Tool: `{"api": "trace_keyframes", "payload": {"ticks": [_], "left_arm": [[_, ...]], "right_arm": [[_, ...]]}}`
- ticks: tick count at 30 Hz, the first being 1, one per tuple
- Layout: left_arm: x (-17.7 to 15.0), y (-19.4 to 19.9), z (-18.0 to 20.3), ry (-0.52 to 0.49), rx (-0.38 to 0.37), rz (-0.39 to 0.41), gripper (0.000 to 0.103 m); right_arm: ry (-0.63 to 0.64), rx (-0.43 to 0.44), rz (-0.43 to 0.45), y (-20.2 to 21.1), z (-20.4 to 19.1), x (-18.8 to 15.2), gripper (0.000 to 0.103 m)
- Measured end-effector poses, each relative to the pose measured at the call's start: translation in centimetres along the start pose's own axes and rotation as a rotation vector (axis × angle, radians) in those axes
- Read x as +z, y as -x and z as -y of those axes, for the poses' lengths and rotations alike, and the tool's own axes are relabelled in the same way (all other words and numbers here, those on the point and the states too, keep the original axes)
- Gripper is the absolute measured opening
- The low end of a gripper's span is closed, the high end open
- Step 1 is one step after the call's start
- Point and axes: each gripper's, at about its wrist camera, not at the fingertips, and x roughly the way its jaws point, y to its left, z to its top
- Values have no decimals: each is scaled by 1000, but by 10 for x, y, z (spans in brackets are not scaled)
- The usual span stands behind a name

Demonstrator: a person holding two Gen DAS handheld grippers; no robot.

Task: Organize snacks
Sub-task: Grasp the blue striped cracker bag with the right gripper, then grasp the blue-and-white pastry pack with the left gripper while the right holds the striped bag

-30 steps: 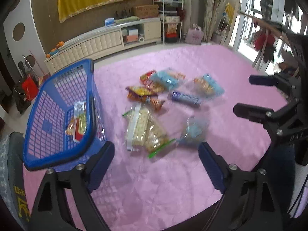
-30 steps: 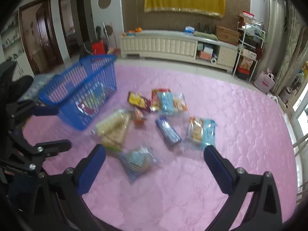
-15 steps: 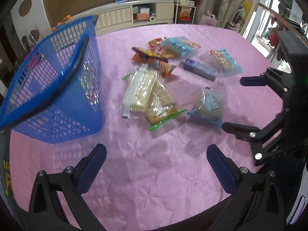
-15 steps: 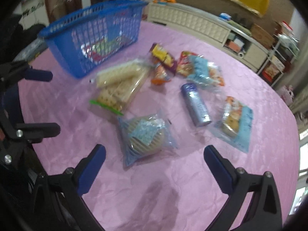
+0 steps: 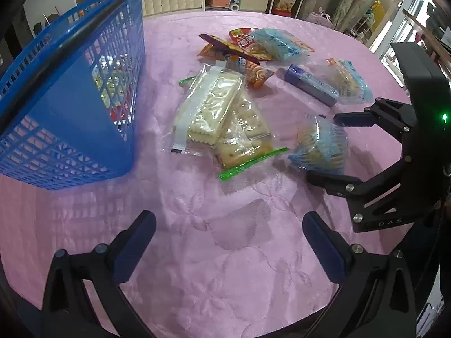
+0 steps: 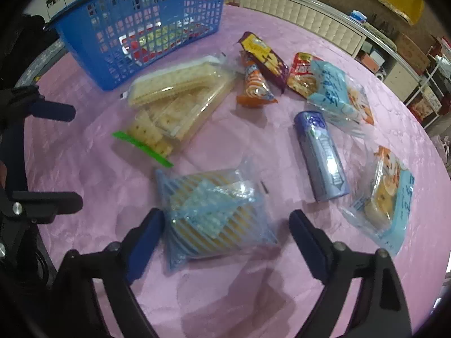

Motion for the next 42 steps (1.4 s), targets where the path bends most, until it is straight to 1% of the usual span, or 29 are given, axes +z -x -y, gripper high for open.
{"api": "trace_keyframes", "payload": {"ticks": [2, 5, 6, 7, 8, 9, 16, 21, 27, 29, 30, 35, 38, 42], "left_arm": [[-2, 2, -2, 6, 5, -1, 103], [-4, 3, 0, 7, 25, 3, 103], [-4, 4, 1, 5, 28, 3, 103], [-6, 7, 2, 3, 26, 4, 103], [-7, 9, 4, 2, 20, 5, 103], [-7, 11, 5, -1, 15, 6, 103], [0, 28, 25, -37, -7, 36, 103], [15, 35, 38, -41, -28, 57, 103], [44, 40, 56, -33, -68, 68, 103], [56, 42, 65, -36, -76, 71, 103], [62, 43, 70, -43, -76, 77, 103], [94, 43, 108, -127, -68, 87, 103], [112, 37, 132, -173, -71, 88, 103], [133, 24, 158, -194, -88, 75, 103]], "right_arm": [[2, 22, 4, -1, 0, 1, 88], [29, 32, 26, 0, 1, 1, 83], [29, 35, 37, 2, 1, 0, 75], [22, 35, 47, 4, 3, -1, 70], [4, 38, 57, 6, 4, -1, 68], [-15, 52, 65, 9, 6, -1, 60], [-81, 23, 100, 32, 3, -25, 60], [-146, -18, 127, 58, 21, -40, 60], [-236, -89, 139, 84, 55, -53, 60], [-274, -139, 140, 93, 69, -56, 60], [-293, -150, 145, 99, 77, -57, 60], [-393, -165, 173, 118, 106, -57, 60], [-443, -211, 185, 127, 119, -56, 60], [-490, -274, 184, 132, 135, -55, 60]]}}
